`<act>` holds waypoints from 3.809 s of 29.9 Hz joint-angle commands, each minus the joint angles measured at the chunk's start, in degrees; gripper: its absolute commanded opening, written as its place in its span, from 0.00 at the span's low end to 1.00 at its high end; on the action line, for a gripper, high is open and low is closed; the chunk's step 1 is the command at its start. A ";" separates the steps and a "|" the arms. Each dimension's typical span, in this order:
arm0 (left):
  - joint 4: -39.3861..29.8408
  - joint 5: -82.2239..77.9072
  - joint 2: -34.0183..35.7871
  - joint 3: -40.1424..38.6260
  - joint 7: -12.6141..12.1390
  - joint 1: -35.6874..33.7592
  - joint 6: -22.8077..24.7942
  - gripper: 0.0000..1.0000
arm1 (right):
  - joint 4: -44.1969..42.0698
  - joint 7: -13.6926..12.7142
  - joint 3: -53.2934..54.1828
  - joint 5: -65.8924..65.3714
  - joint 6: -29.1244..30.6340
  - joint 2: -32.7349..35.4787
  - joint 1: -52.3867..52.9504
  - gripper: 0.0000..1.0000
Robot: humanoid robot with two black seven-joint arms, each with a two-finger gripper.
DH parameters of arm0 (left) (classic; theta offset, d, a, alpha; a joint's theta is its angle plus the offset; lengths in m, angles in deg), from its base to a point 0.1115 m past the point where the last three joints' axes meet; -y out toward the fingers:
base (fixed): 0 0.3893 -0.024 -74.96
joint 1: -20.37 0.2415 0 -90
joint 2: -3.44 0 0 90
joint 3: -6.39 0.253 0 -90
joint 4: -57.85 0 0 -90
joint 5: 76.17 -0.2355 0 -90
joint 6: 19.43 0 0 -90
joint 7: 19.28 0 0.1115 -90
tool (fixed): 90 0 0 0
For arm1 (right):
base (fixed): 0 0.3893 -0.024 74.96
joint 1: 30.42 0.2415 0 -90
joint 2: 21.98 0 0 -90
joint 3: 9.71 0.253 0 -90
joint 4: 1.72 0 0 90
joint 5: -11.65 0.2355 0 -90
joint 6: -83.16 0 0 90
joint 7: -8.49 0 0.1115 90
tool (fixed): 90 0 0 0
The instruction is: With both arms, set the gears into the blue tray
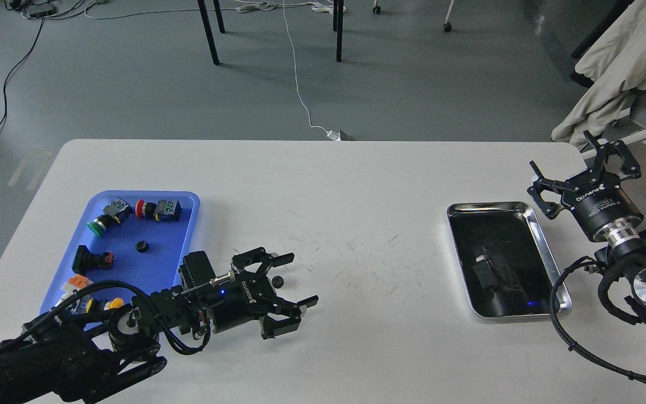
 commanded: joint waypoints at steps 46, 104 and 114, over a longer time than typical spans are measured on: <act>4.64 -0.16 3.04 -0.45 0.94 2.09 -1.23 0.10 | -0.15 0.23 -0.31 -0.19 0.00 -0.89 -0.40 0.96; -2.74 25.84 28.79 -6.33 2.43 7.10 -1.23 0.83 | -0.06 0.23 0.04 -0.19 0.00 -0.80 0.30 0.96; -9.51 52.53 25.81 -13.90 -1.24 -6.24 -1.23 0.97 | 0.03 -0.29 -0.22 -0.19 0.00 0.16 3.81 0.99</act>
